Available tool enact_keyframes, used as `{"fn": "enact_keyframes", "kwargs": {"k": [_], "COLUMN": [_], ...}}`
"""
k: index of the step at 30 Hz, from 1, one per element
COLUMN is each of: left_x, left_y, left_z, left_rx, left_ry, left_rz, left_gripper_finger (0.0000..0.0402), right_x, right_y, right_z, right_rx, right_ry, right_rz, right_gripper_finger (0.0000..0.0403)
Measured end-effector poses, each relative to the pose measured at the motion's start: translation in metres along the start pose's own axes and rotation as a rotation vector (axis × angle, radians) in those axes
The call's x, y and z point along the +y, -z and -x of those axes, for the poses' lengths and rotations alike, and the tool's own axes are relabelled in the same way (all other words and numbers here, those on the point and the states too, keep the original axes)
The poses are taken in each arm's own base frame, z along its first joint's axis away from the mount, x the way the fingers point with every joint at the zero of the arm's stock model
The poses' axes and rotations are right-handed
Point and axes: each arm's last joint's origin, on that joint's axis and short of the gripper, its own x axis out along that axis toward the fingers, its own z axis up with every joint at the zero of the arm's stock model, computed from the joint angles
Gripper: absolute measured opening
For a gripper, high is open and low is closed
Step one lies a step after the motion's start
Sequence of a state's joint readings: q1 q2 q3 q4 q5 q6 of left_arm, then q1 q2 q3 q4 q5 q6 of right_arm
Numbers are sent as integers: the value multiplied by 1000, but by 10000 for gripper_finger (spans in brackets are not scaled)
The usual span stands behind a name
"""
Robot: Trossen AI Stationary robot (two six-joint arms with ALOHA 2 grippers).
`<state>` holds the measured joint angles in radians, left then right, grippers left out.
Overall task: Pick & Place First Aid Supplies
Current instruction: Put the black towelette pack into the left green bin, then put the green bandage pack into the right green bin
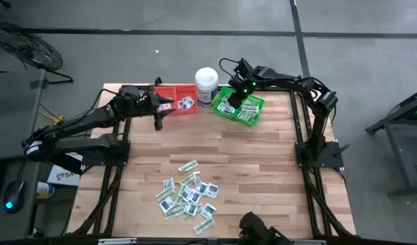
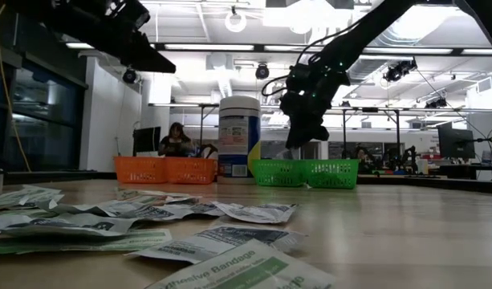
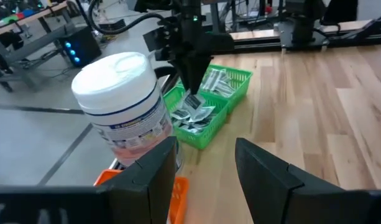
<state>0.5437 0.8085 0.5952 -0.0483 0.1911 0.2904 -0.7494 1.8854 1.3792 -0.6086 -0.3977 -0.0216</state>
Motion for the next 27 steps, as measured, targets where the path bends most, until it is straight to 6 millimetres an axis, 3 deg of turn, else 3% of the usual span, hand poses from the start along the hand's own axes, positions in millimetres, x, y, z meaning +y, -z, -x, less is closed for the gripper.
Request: {"fn": "enact_keyframes", "kwargs": {"k": [11,19,27], "left_x": [2,0,-19], "left_y": [2,6,26], "left_z": [1,1,-15], "left_rx": [-16,31,214], "left_ry": [84,107,300], "left_rz": [10,28,70], "left_gripper_finger": [161,161,161], "right_x": [6,18,41], "right_y": [-1,-3,6], "right_z": [18,51,85], "right_rx": [-24,-95,-105], "right_ry": [6,62,49], "right_rz": [-36,-10,17], "right_gripper_finger": [128,142,143]}}
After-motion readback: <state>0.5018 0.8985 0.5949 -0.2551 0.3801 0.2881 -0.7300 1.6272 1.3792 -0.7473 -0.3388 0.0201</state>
